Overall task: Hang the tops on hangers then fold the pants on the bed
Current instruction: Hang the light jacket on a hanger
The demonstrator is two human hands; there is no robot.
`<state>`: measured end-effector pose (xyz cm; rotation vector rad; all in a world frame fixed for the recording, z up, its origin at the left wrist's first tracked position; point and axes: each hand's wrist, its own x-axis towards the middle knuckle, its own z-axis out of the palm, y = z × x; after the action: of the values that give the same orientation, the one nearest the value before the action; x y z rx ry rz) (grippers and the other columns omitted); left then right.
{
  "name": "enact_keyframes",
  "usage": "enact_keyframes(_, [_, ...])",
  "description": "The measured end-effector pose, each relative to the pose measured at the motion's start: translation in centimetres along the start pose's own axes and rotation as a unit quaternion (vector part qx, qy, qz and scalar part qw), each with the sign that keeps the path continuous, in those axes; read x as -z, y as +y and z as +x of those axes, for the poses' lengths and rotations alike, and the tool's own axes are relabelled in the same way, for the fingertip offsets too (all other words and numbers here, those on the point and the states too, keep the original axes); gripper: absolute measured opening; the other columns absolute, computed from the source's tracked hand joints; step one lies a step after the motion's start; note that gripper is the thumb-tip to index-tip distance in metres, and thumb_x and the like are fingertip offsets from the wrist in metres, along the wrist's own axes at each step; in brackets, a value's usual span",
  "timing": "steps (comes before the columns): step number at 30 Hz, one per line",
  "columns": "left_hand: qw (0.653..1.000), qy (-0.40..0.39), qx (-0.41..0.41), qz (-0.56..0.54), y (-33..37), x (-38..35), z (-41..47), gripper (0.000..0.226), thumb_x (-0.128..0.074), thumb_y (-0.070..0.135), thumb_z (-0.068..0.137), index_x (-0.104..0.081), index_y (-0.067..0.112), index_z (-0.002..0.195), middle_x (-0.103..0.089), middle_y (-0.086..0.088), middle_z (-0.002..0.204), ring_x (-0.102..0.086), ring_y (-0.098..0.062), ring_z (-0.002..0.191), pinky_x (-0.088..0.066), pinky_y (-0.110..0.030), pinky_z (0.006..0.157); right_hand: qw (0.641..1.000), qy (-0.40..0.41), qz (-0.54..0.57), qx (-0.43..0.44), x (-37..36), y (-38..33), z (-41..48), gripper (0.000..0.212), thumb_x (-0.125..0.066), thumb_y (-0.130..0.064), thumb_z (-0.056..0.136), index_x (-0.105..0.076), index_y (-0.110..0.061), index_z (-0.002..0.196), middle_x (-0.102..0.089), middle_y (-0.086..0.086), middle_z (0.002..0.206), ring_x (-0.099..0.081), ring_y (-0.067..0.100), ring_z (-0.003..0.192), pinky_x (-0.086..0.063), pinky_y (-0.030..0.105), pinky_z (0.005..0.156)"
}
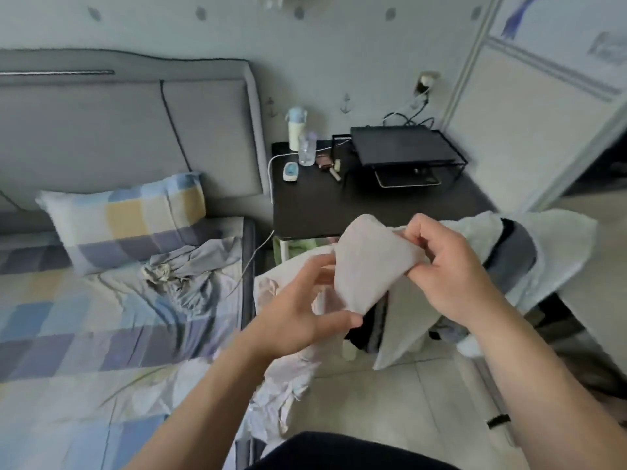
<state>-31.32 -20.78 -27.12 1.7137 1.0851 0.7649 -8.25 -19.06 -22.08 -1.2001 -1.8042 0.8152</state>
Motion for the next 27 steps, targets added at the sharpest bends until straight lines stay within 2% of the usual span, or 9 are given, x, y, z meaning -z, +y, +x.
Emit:
enact_keyframes(3, [0.996, -0.044, -0.040, -0.070, 3.8, -7.3, 3.4, 0.063, -0.077, 0.053, 0.074, -0.059, 0.015, 0.122, -0.064, -0.007, 0.108, -0.060, -0.013, 0.102, -0.047, -0.039, 0.087, 0.997, 0.056, -0.034, -0.027, 7.0, 1.3, -5.2, 0.033, -0.058, 0.001, 0.077, -0.038, -0.023, 0.068, -0.043, -0.014, 0.062, -0.037, -0.001, 0.060, -0.030, 0.013, 0.056])
enact_keyframes(8, [0.982, -0.046, -0.099, -0.157, 9.1, -20.0, 7.7, 0.027, -0.073, 0.037, 0.088, -0.052, 0.025, 0.077, -0.049, 0.013, 0.065, -0.047, -0.005, 0.060, -0.038, -0.018, 0.056, 0.980, 0.166, -0.073, -0.082, 17.7, 3.9, -15.3, 0.038, -0.063, 0.002, 0.083, -0.033, -0.017, 0.068, -0.034, -0.013, 0.058, -0.029, 0.001, 0.056, -0.026, 0.015, 0.050])
enact_keyframes(12, [0.973, -0.049, -0.104, -0.202, 13.3, -29.8, 10.2, 0.024, -0.067, 0.031, 0.089, -0.048, 0.028, 0.074, -0.045, 0.004, 0.064, -0.043, -0.012, 0.059, -0.037, -0.024, 0.053, 0.956, 0.249, -0.095, -0.119, 24.1, 5.2, -23.4, 0.049, -0.058, 0.018, 0.082, -0.028, -0.017, 0.067, -0.038, -0.017, 0.058, -0.031, -0.001, 0.056, -0.030, 0.008, 0.053])
enact_keyframes(15, [0.965, -0.051, -0.118, -0.227, 16.7, -36.1, 10.9, 0.031, -0.062, 0.016, 0.092, -0.045, 0.031, 0.070, -0.042, 0.014, 0.061, -0.038, -0.005, 0.057, -0.034, -0.018, 0.054, 0.936, 0.278, -0.140, -0.162, 27.6, 5.3, -28.6, 0.045, -0.064, 0.015, 0.081, -0.032, -0.014, 0.067, -0.045, -0.002, 0.063, -0.036, 0.004, 0.060, -0.034, 0.010, 0.057])
enact_keyframes(17, [0.961, -0.073, -0.107, -0.245, 19.1, -39.3, 10.8, 0.035, -0.060, 0.011, 0.096, -0.045, 0.030, 0.071, -0.042, 0.010, 0.062, -0.037, -0.007, 0.058, -0.034, -0.022, 0.055, 0.938, 0.247, -0.135, -0.202, 29.3, 5.2, -31.5, 0.037, -0.073, 0.003, 0.082, -0.042, -0.014, 0.073, -0.053, -0.007, 0.068, -0.043, 0.005, 0.062, -0.038, 0.013, 0.059])
enact_keyframes(19, [0.957, -0.116, -0.109, -0.243, 21.3, -41.2, 10.7, 0.027, -0.060, 0.017, 0.093, -0.048, 0.030, 0.072, -0.044, 0.004, 0.067, -0.040, -0.015, 0.063, -0.036, -0.030, 0.059, 0.946, 0.211, -0.078, -0.232, 30.2, 4.6, -33.6, 0.029, -0.080, -0.014, 0.082, -0.054, -0.025, 0.089, -0.066, -0.014, 0.086, -0.058, 0.006, 0.073, -0.049, 0.018, 0.070])
enact_keyframes(21, [0.946, -0.180, -0.145, -0.228, 23.2, -41.8, 10.6, 0.021, -0.058, 0.019, 0.088, -0.052, 0.032, 0.072, -0.048, 0.007, 0.068, -0.043, -0.013, 0.065, -0.038, -0.026, 0.059, 0.940, 0.243, -0.070, -0.231, 30.8, 4.4, -35.0, 0.045, -0.081, -0.030, 0.080, -0.055, -0.034, 0.117, -0.066, -0.017, 0.113, -0.063, 0.005, 0.103, -0.053, 0.028, 0.089])
enact_keyframes(24, [0.906, -0.311, -0.213, -0.194, 25.2, -41.3, 10.5, 0.027, -0.054, 0.007, 0.091, -0.058, 0.030, 0.077, -0.057, 0.010, 0.068, -0.050, -0.006, 0.062, -0.040, -0.016, 0.057, 0.935, 0.255, -0.111, -0.219, 32.0, 3.8, -35.7, 0.083, -0.083, -0.041, 0.080, -0.034, -0.050, 0.146, -0.040, -0.033, 0.145, -0.036, -0.006, 0.138, -0.037, 0.025, 0.108])
enact_keyframes(27, [0.876, -0.388, -0.239, -0.160, 27.0, -40.4, 10.4, 0.029, -0.053, 0.003, 0.089, -0.059, 0.030, 0.079, -0.061, -0.023, 0.077, -0.050, -0.018, 0.064, -0.039, -0.020, 0.054, 0.950, 0.178, -0.101, -0.235, 32.7, 3.1, -35.0, 0.079, -0.082, -0.043, 0.081, -0.036, -0.063, 0.141, -0.032, -0.039, 0.149, -0.029, -0.014, 0.139, -0.029, 0.021, 0.111])
